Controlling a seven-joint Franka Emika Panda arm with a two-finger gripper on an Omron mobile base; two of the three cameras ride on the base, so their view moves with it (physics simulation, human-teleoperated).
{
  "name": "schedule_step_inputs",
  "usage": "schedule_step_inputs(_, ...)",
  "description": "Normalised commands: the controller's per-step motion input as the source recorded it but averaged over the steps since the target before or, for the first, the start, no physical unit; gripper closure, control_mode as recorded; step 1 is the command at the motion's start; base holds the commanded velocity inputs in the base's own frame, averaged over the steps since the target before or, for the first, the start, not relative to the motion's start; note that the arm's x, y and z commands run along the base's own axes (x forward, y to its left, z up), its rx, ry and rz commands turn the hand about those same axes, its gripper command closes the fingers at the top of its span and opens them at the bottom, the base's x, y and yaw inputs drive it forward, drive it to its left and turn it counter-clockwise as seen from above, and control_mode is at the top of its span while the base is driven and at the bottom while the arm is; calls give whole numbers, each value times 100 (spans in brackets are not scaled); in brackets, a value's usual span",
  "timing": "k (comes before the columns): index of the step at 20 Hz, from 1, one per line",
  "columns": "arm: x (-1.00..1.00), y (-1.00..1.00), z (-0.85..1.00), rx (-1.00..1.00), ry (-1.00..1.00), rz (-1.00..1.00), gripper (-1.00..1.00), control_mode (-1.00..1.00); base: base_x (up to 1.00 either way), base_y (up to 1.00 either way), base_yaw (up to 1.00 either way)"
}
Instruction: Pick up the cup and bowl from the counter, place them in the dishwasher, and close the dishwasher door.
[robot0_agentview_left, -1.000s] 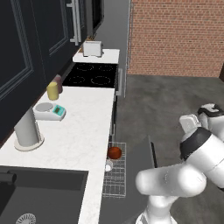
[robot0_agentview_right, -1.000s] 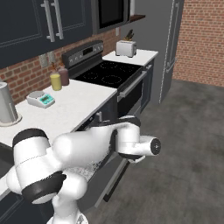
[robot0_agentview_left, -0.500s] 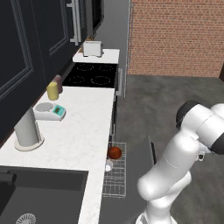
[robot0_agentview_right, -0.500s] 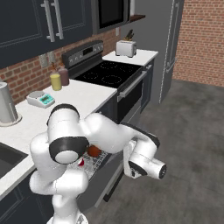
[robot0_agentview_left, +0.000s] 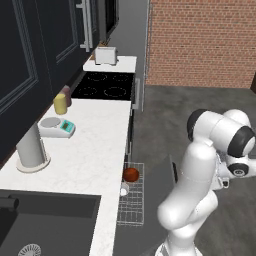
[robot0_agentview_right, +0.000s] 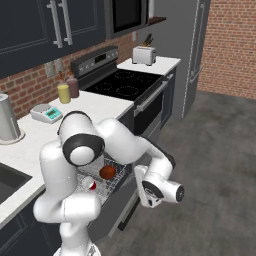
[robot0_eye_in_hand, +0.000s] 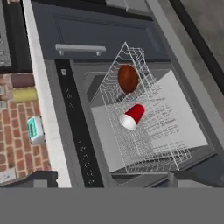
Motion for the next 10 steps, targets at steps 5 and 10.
schedule_step_inputs(5, 0, -38, -67, 0, 0, 12, -100, -100, 0, 0, 0)
schedule_step_inputs(10, -13, -74, -25, 9, -5, 6, -100, -100, 0, 0, 0)
